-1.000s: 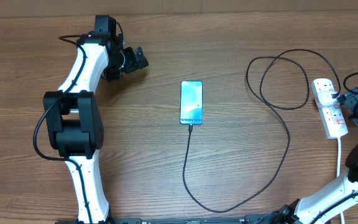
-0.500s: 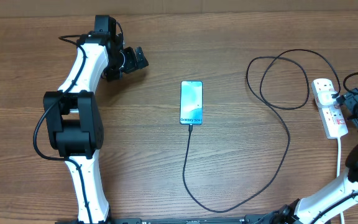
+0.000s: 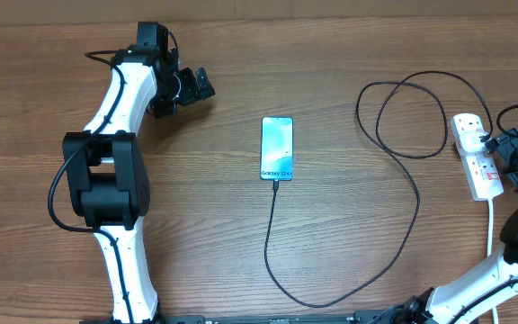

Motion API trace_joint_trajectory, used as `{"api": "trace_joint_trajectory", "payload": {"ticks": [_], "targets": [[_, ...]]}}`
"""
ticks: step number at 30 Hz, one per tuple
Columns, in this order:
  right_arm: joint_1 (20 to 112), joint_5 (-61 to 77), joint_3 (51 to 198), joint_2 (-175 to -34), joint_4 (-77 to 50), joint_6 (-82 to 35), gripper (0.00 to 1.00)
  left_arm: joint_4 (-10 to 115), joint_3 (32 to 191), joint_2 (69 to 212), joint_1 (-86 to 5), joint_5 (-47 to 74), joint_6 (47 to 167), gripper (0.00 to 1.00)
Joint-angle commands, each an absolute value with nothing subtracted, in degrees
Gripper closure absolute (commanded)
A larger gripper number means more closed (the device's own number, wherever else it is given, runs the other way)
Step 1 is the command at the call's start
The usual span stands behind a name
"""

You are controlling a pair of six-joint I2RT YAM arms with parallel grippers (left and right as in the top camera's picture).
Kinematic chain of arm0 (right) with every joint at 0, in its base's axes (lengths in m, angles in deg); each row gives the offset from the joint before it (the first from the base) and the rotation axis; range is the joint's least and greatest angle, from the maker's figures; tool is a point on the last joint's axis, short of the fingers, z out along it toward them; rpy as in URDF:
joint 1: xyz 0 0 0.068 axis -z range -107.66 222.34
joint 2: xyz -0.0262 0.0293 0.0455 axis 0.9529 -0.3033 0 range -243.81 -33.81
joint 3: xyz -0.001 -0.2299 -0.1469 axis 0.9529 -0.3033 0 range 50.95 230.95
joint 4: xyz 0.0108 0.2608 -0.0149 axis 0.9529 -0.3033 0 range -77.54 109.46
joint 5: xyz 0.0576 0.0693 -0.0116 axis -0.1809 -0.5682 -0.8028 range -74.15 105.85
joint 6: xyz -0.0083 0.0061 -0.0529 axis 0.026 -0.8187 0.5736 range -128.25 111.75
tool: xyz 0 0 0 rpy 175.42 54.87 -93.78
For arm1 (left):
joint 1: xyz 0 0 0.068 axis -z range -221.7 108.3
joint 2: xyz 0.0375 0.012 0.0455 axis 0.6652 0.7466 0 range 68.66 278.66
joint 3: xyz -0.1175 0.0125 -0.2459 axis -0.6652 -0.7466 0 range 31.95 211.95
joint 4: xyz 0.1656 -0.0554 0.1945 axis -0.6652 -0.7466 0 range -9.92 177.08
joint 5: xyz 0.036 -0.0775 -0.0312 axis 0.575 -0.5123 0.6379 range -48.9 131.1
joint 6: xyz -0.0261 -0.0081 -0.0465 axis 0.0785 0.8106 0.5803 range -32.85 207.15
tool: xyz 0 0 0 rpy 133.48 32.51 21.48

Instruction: Plug charger to phone and switch on socket

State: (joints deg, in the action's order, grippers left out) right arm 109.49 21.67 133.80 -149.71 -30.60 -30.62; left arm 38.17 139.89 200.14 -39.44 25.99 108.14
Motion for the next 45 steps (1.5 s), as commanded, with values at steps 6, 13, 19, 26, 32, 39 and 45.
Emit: {"api": "trace_joint_trajectory", "payload": {"ticks": [6, 13, 19, 26, 32, 39, 45], "targets": [[109.64, 19.29, 132.6, -149.73, -32.07, -30.47, 0.0, 38.04, 140.05, 198.7, -38.96, 26.56, 107.9, 0.0], [109.64, 18.26, 131.68, -149.73, -31.83, -30.38, 0.0, 38.04, 140.05, 198.72, -38.96, 26.56, 107.9, 0.0], [109.64, 15.97, 131.66, -149.73, -31.85, -28.79, 0.0, 38.06, 140.05, 198.72, -38.96, 26.56, 107.9, 0.01], [109.64, 14.26, 131.59, -149.73, -32.5, -27.43, 0.0, 38.04, 140.05, 198.7, -38.96, 26.56, 107.9, 0.0], [109.64, 14.24, 131.55, -149.73, -33.49, -27.48, 0.0, 38.04, 140.05, 198.7, -38.96, 26.56, 107.9, 0.0], [109.64, 14.46, 131.53, -149.73, -33.99, -27.48, 0.0, 38.06, 140.05, 198.7, -38.96, 26.56, 107.9, 0.0], [109.97, 16.69, 131.81, -149.57, -33.9, -29.18, 0.0, 38.06, 140.05, 198.7, -38.96, 26.56, 107.9, 0.0]]}}
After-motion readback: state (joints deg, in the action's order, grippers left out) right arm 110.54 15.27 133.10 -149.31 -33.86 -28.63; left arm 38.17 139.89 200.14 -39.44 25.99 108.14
